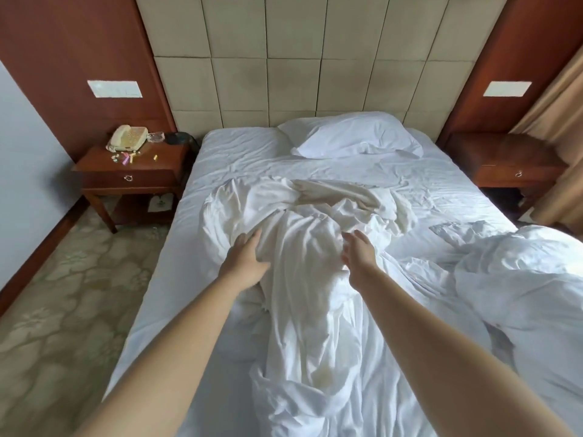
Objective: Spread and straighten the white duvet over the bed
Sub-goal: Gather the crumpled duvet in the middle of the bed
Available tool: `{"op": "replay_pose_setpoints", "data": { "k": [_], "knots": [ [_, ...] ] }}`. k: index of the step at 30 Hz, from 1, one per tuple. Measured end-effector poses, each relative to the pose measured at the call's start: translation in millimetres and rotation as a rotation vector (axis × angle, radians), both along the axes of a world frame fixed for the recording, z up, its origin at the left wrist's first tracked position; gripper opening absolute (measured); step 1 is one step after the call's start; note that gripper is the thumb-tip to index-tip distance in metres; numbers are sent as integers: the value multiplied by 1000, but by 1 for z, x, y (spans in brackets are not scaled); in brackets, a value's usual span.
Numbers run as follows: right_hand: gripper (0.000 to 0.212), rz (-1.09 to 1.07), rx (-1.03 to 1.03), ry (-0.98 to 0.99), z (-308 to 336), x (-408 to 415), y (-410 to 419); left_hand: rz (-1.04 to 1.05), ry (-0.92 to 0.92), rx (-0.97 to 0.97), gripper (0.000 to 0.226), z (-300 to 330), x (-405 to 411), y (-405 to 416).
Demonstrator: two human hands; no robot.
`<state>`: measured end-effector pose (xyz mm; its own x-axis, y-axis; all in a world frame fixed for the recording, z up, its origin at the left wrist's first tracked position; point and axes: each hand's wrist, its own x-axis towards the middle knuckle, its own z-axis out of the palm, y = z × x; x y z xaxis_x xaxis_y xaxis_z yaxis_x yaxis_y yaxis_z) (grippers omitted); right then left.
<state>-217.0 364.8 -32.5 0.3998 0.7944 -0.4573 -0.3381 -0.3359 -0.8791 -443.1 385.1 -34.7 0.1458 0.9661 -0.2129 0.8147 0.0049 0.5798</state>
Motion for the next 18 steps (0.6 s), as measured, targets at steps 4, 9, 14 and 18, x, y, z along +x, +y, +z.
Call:
{"op": "replay_pose_setpoints", "data": {
  "k": [4, 9, 14, 18],
  "knots": [
    [60, 17, -20, -58, 2, -7, -25, -56, 71, -44, 82, 1, 6, -22],
    [61, 70, -52, -118, 26, -18, -68, -54, 100, -13, 88, 12, -7, -52],
    [62, 137, -41, -276, 42, -31, -137, -57, 120, -11, 87, 23, -29, -107],
    [65, 258, -95, -337, 33, -39, -204, -69, 170, -93, 85, 14, -39, -165]
  ]
}}
